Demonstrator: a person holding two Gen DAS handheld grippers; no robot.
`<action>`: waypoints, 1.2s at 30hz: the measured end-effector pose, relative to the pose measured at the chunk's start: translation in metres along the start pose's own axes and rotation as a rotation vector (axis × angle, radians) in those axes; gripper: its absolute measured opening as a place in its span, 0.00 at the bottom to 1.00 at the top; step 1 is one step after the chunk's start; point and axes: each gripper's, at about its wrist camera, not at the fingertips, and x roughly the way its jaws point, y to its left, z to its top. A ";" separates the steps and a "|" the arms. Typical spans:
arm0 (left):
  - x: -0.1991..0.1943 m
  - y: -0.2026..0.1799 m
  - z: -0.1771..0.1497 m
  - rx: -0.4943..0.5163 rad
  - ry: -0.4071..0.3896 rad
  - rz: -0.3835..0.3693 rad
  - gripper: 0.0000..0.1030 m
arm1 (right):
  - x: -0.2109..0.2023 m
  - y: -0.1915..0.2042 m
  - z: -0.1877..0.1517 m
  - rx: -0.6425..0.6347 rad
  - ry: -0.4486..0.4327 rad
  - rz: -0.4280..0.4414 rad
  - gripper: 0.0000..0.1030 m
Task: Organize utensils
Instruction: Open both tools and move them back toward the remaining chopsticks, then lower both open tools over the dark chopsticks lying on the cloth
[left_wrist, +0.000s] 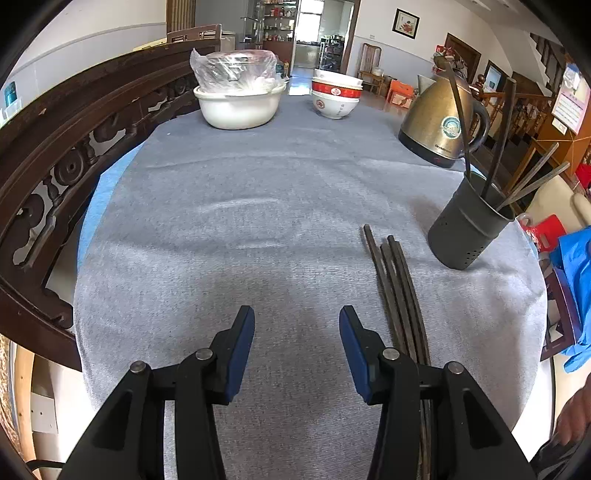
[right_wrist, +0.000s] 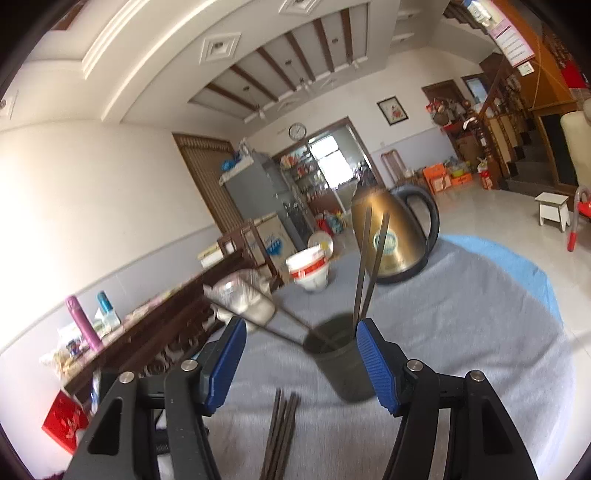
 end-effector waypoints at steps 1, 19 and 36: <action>0.000 0.000 -0.001 0.002 -0.002 0.005 0.47 | 0.002 -0.001 -0.006 0.000 0.019 0.006 0.64; 0.016 -0.012 -0.013 0.024 0.036 0.001 0.48 | 0.087 -0.032 -0.082 0.085 0.304 0.058 0.38; 0.035 -0.060 0.006 0.115 0.058 0.034 0.48 | 0.092 -0.044 -0.082 0.152 0.325 0.080 0.38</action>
